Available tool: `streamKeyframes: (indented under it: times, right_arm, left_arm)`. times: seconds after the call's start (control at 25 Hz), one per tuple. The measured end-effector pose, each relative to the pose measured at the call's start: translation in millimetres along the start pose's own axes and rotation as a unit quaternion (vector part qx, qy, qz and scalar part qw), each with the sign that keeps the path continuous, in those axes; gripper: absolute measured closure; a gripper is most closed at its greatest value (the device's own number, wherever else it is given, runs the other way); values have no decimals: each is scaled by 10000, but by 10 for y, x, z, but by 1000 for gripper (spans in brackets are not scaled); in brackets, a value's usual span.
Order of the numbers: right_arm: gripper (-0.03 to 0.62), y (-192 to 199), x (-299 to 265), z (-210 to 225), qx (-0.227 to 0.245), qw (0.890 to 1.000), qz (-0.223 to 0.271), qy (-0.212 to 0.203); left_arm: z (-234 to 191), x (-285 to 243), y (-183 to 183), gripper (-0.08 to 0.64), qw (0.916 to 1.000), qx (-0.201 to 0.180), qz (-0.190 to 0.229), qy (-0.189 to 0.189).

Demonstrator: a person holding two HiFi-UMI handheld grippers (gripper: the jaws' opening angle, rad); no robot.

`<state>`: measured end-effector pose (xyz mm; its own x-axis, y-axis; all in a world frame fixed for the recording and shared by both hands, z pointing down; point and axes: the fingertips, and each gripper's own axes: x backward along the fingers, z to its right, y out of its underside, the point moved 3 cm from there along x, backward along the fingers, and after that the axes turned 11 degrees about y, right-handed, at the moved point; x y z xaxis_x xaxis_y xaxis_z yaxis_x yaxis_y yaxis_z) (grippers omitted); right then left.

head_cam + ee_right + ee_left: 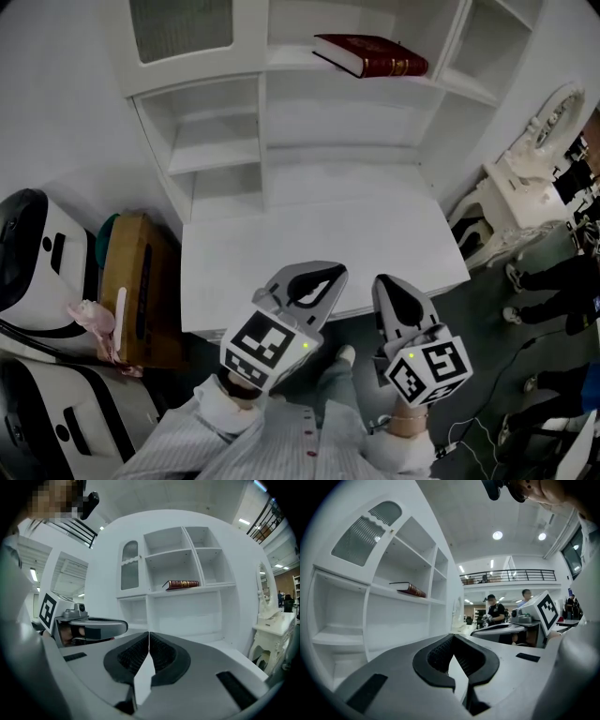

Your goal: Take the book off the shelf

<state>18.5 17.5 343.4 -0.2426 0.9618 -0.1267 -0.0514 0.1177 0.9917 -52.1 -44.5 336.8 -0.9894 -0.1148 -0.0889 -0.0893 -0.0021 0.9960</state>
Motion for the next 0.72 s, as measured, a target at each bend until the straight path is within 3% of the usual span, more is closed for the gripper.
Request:
streamKeyframes:
  times: [0.4, 0.72]
  right_arm:
    - [577, -306, -592, 977, 113, 9989, 107, -445]
    - [577, -506, -953, 1558, 193, 9942, 225, -1031]
  left_arm:
    - [-431, -1029, -278, 549, 9989, -43, 22, -456]
    - [-618, -1584, -478, 549, 9943, -133, 31, -1061]
